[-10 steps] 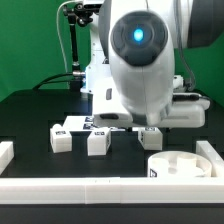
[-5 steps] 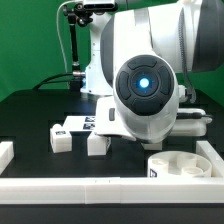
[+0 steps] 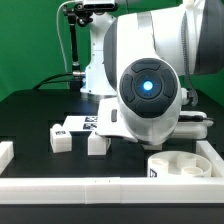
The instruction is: Assemble stool
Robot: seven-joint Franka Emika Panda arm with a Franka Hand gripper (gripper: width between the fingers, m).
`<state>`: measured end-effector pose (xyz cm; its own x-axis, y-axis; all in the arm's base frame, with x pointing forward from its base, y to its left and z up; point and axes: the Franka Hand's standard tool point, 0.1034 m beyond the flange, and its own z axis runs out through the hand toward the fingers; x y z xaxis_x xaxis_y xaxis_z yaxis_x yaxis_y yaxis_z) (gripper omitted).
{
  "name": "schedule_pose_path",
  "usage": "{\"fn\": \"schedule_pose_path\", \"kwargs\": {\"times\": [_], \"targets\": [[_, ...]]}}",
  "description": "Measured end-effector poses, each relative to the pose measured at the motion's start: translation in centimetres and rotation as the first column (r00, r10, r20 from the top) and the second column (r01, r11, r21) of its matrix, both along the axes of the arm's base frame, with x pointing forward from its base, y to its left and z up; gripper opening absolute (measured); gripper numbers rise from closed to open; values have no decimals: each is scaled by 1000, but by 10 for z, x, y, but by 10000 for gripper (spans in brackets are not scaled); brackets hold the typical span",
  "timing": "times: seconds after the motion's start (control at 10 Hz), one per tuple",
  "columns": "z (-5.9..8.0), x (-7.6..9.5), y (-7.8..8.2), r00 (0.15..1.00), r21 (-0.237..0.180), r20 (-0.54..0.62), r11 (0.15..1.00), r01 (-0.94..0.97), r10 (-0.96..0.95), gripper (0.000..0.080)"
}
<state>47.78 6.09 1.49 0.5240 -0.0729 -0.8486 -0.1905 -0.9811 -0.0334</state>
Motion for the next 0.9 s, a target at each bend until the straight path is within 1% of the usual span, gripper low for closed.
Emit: {"fn": "schedule_pose_path", "kwargs": {"times": [0.1,0.2,0.3,0.4,0.5,0.9], "targets": [[0,0,2,1000,-2,0,1000,-2,2,649],[0,0,5,1000,-2,1,1000,-7,7,554],[0,0,5,1000,-2,1,1000,-8,8,372],[0,0,5,1000,-2,1,1000,-7,7,372],[0,0,4,1000,-3,1,1000,-6,6,325],[0,1,0,1000,-3,4,1000,-3,3,325]]}}
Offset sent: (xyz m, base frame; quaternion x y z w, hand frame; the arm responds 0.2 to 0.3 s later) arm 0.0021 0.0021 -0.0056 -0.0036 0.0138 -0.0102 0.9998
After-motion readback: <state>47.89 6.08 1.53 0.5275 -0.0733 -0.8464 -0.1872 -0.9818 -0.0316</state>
